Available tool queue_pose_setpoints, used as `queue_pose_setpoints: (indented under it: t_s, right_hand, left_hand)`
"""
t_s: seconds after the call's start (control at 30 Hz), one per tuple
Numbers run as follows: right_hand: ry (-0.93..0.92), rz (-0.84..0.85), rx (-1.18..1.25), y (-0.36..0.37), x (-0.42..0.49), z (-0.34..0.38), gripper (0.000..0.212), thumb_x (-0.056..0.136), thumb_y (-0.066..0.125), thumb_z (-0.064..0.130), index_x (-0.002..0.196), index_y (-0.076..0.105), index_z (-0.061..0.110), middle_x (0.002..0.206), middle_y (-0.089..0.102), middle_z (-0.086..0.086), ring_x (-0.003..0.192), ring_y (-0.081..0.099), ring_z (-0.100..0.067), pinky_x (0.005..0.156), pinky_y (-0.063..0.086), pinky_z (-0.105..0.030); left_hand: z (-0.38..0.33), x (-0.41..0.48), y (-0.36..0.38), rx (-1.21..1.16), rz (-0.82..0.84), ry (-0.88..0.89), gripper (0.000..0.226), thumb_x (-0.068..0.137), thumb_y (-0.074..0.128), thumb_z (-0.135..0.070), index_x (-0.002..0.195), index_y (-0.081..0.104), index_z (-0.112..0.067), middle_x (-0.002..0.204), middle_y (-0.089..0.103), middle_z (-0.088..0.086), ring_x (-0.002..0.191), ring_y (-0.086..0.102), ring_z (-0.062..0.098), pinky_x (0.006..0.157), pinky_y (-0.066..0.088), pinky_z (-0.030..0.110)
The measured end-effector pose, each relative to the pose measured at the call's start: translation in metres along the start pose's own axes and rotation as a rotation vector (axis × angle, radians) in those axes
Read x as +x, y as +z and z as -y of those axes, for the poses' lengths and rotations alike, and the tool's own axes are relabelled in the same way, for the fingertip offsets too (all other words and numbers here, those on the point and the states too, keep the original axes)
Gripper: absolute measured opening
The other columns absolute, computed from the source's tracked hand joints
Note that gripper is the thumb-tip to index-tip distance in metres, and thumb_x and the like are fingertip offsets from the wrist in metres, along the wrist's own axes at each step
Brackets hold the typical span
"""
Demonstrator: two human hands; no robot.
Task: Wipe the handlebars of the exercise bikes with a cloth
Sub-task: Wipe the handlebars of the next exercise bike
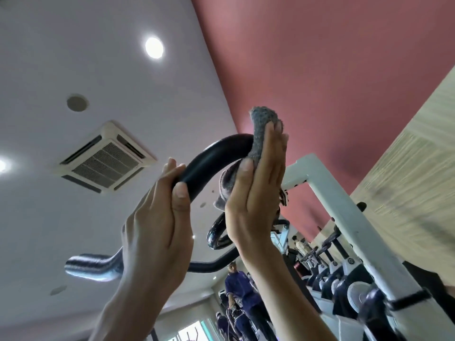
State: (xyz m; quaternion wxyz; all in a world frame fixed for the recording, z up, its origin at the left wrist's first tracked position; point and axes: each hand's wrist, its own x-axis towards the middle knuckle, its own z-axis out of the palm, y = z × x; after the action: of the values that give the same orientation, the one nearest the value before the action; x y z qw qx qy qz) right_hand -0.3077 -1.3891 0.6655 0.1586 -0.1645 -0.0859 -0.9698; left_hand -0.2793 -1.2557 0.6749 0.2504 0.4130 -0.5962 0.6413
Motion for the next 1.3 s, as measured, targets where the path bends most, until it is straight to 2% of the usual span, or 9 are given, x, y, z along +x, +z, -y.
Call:
queue_pose_setpoints:
  t_s: [0.13,0.3,0.43,0.53,0.63,0.8,1.0,1.17,1.3]
  right_hand:
    - [-0.422,0.124,-0.207,-0.003,-0.011,0.001,0.046,0.103,0.024,0.031,0.143,0.027,0.010,0.152,0.024,-0.016,0.147,0.011,-0.032,0.118,0.021,-0.053]
    - [-0.032,0.018,-0.040,0.000,-0.003,0.006,0.050,0.101,0.030,0.024,0.148,0.022,0.008,0.159,0.018,-0.016,0.149,0.010,-0.030,0.122,0.015,-0.040]
    - [-0.430,0.167,-0.277,-0.005,-0.012,0.003,0.047,0.104,0.022,0.033,0.148,0.020,0.016,0.154,0.018,-0.015,0.148,0.007,-0.033,0.118,0.020,-0.054]
    - [-0.347,0.155,-0.247,-0.010,-0.003,0.001,0.049,0.104,0.021,0.034,0.149,0.018,0.015,0.156,0.017,-0.011,0.149,0.007,-0.030,0.118,0.021,-0.054]
    - [-0.266,0.151,-0.240,-0.013,-0.003,0.012,0.052,0.103,0.021,0.034,0.149,0.017,0.010,0.158,0.014,-0.015,0.149,0.006,-0.033,0.118,0.020,-0.055]
    - [-0.657,0.289,-0.453,-0.020,-0.007,0.010,0.054,0.104,0.019,0.036,0.154,0.001,0.026,0.157,0.014,-0.005,0.148,0.002,-0.030,0.118,0.017,-0.057]
    - [-0.490,0.218,-0.437,-0.021,-0.004,0.024,0.047,0.102,0.025,0.027,0.146,0.029,0.010,0.154,0.027,-0.021,0.147,0.011,-0.034,0.118,0.017,-0.056]
    - [-0.941,0.439,-0.555,-0.019,-0.026,0.023,0.046,0.103,0.029,0.032,0.147,0.026,0.022,0.151,0.030,-0.005,0.148,0.004,-0.021,0.120,0.009,-0.048]
    - [-0.743,0.292,-0.565,-0.023,-0.019,0.021,0.045,0.103,0.026,0.028,0.144,0.034,0.013,0.151,0.032,-0.014,0.146,0.011,-0.030,0.120,0.011,-0.052]
  left_hand:
    - [0.000,0.000,0.001,-0.022,-0.023,0.013,0.050,0.097,0.014,-0.056,0.128,0.047,-0.037,0.118,0.068,0.006,0.093,0.065,0.034,0.076,0.050,0.048]
    - [-0.002,0.000,0.003,0.033,-0.062,0.008,0.052,0.098,0.014,-0.053,0.127,0.052,-0.031,0.111,0.069,0.010,0.088,0.065,0.033,0.067,0.041,0.037]
    - [-0.002,0.000,0.003,0.041,-0.050,-0.001,0.044,0.100,0.016,-0.048,0.126,0.048,-0.032,0.121,0.067,0.008,0.095,0.066,0.034,0.069,0.041,0.037]
    - [-0.003,-0.003,0.000,0.027,-0.046,-0.002,0.041,0.102,0.023,-0.041,0.131,0.048,-0.027,0.132,0.062,0.005,0.112,0.062,0.031,0.087,0.049,0.048]
    - [0.007,-0.011,-0.006,0.070,-0.032,0.013,0.045,0.104,0.028,-0.035,0.138,0.047,-0.013,0.138,0.056,0.009,0.127,0.050,0.021,0.106,0.033,0.046]
    - [0.040,-0.039,-0.010,0.159,-0.083,-0.049,0.053,0.103,0.024,-0.035,0.139,0.047,-0.004,0.144,0.047,0.012,0.134,0.037,0.019,0.113,0.026,0.050]
    - [0.058,-0.054,-0.004,0.214,-0.129,-0.133,0.061,0.104,0.013,-0.044,0.145,0.038,-0.006,0.152,0.036,0.008,0.143,0.029,0.021,0.116,0.021,0.041]
    - [0.071,-0.061,-0.006,0.087,-0.141,-0.117,0.055,0.104,0.020,-0.041,0.140,0.046,-0.009,0.139,0.054,0.008,0.135,0.038,0.017,0.115,0.017,0.035]
    - [0.103,-0.076,-0.014,0.082,-0.157,-0.113,0.049,0.102,0.022,-0.037,0.125,0.055,-0.009,0.117,0.064,0.009,0.120,0.047,0.020,0.113,0.020,0.042]
